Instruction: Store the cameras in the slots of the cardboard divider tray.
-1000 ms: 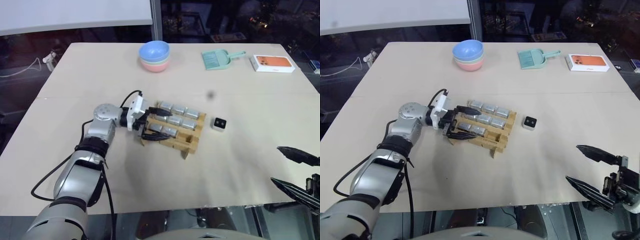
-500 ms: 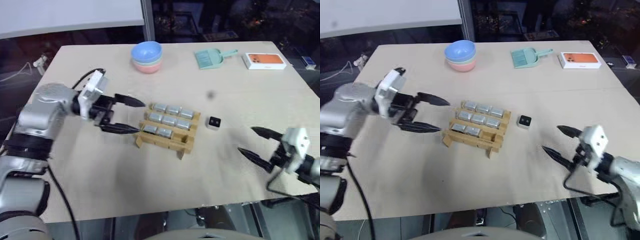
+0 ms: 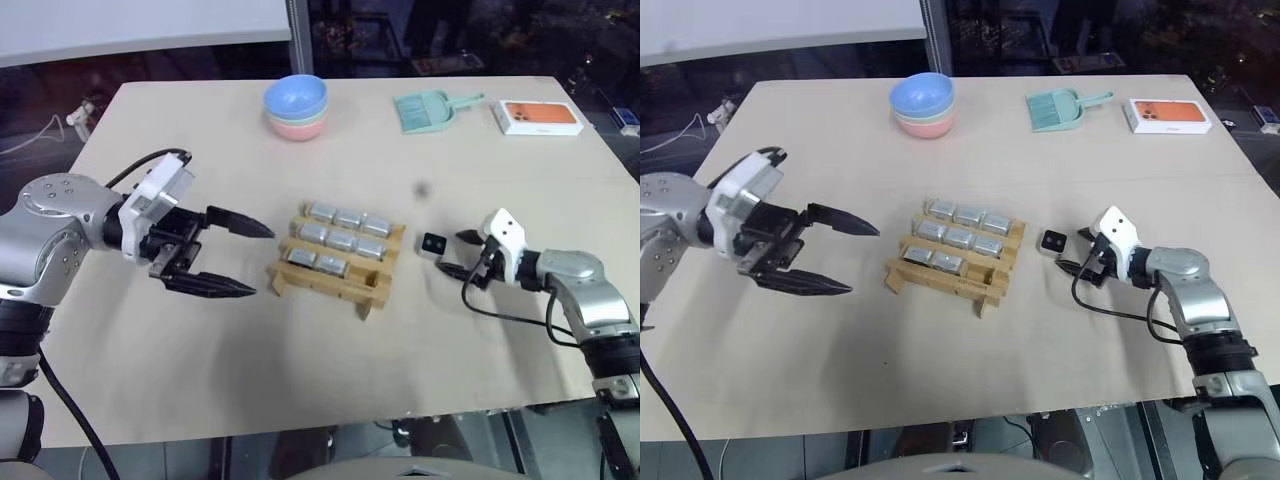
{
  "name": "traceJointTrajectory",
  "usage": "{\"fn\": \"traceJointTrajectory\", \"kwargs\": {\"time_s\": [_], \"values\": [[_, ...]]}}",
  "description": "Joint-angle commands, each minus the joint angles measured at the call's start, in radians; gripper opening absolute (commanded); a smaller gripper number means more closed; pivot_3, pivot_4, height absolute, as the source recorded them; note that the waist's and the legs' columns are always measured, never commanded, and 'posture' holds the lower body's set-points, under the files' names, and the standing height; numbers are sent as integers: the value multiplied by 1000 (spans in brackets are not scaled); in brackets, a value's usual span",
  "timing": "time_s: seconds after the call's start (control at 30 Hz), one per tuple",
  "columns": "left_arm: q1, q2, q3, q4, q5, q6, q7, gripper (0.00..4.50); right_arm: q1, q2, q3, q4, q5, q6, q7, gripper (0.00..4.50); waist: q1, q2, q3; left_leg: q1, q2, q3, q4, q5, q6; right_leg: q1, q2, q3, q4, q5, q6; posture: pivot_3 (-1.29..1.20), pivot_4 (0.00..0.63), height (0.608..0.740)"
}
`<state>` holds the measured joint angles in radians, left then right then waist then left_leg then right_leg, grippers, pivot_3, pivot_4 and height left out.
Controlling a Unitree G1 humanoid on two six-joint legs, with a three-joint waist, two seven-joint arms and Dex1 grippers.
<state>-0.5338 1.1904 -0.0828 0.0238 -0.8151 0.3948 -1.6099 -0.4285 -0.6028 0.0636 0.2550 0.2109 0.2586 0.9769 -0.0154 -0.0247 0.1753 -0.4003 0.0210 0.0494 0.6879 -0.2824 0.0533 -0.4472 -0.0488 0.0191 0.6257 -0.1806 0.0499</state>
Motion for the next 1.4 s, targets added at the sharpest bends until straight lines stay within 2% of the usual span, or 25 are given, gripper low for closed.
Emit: {"fn": "traceJointTrajectory", "kwargs": {"time_s": [0.03, 0.37, 0.4, 0.43, 0.57, 0.7, 0.77, 0.83, 1.03, 1.2, 1.4], "values": [[17, -2, 69, -35, 10, 9, -4, 4466, -37, 20, 24, 15, 9, -41, 62, 4500, -2, 0, 0, 1, 0, 0, 0, 0, 0, 0, 0, 1, 0, 0, 0, 0, 150, 740], [32, -46, 83, -26, 54, -3, -5, 4466, -90, 86, 33, 94, -32, -147, 41, 4500, 1, 0, 0, 1, 0, 1, 0, 0, 0, 0, 1, 2, 1, 1, 0, 0, 150, 740], [28, -47, 81, -22, 55, -4, -4, 4500, -87, 84, 31, 93, -31, -154, 47, 3941, 2, 0, 0, 1, 0, 1, 0, 0, 0, 0, 1, 2, 1, 1, 0, 0, 150, 740], [26, -47, 80, -19, 56, -4, -4, 4500, -84, 83, 30, 90, -29, -159, 52, 3692, 3, 0, 0, 1, 0, 1, 0, 0, 0, 0, 1, 1, 1, 1, 0, 0, 150, 740], [12, -59, 67, -2, 52, 1, -5, 4500, -66, 72, 27, 75, -29, -161, 58, 1980, 2, 0, 0, 1, 0, 1, 0, 0, 0, 0, 1, 1, 1, 1, 0, 0, 150, 740], [-21, -89, 27, 39, 126, 30, -4, 4500, -51, 53, 26, 44, -38, -172, 55, 1998, 4, 0, 0, 1, 0, 2, 0, 0, 0, 0, 1, 1, 1, 1, 1, 0, 150, 740], [-61, -173, 28, 61, 110, 100, 64, 4500, -50, 40, 38, -15, -67, -178, 32, 1998, 7, 0, 0, 1, 0, 2, 0, 0, 0, 0, 1, 1, 1, 1, 1, 0, 150, 740], [-89, -262, 27, 63, 84, 187, 141, 4500, -65, 31, 71, -66, -159, -232, -31, 1998, 6, 0, 0, 1, 0, 2, 1, 0, 0, 0, 0, 1, 2, 1, 1, 0, 150, 740], [-149, -498, 19, 78, 114, 330, 386, 4500, -103, 56, 169, -181, -364, -512, -161, 1998, -1, 0, 0, 1, 0, -1, 2, 0, -1, 0, 1, 1, 3, 2, 1, 0, 150, 740], [-183, -579, 3, 90, 110, 419, 428, 4500, -170, 101, 208, -236, -479, -673, -270, 1998, -14, 0, 0, 1, 0, -2, 2, 3, -5, 0, 1, 2, 3, 2, 1, 0, 150, 740], [-224, -611, 17, 126, 119, 435, 420, 4500, -197, 129, 229, -269, -540, -781, -333, 1998, -27, 0, 0, 3, 0, -2, 2, 3, -5, 0, 1, 3, 5, 2, 1, 0, 150, 740]]}}
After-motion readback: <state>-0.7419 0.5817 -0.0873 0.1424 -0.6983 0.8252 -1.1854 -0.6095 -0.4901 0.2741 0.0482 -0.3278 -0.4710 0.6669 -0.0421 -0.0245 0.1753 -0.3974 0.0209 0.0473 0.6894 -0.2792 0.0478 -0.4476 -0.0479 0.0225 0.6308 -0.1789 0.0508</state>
